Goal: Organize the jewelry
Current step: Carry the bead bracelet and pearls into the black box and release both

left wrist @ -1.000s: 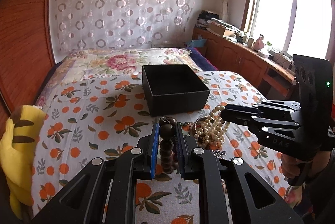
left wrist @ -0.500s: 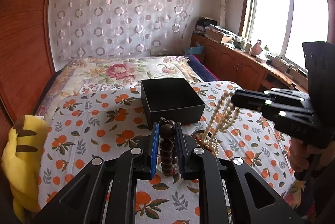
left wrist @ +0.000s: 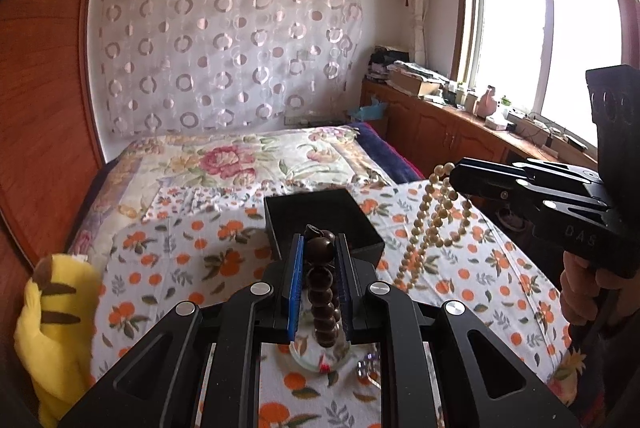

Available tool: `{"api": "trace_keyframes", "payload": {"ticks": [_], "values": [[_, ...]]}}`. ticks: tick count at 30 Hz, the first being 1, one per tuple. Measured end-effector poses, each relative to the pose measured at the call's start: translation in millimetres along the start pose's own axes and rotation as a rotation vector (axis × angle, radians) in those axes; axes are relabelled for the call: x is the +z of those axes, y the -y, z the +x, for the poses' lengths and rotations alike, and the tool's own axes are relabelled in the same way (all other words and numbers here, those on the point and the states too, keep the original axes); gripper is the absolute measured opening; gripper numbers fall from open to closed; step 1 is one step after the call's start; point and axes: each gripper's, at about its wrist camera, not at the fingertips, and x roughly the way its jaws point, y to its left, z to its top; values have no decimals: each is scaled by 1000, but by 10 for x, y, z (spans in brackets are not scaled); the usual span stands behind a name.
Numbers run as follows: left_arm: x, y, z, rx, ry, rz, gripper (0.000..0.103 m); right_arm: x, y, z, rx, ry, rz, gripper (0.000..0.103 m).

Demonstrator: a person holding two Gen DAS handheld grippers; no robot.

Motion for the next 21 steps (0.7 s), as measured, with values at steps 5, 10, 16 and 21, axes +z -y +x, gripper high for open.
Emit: {"api": "trace_keyframes", "payload": {"ticks": [5, 10, 16, 21], "values": [[186, 10, 137, 11, 0, 16, 14, 192, 94, 109, -21, 9, -17, 8], [332, -22, 291, 11, -3, 19, 14, 332, 177, 236, 13, 12, -26, 8], [424, -162, 369, 8, 7, 5, 14, 442, 240, 281, 18, 45, -27, 7], [529, -261, 415, -3, 13, -7, 14, 724, 299, 292, 18, 67, -42, 7]]}}
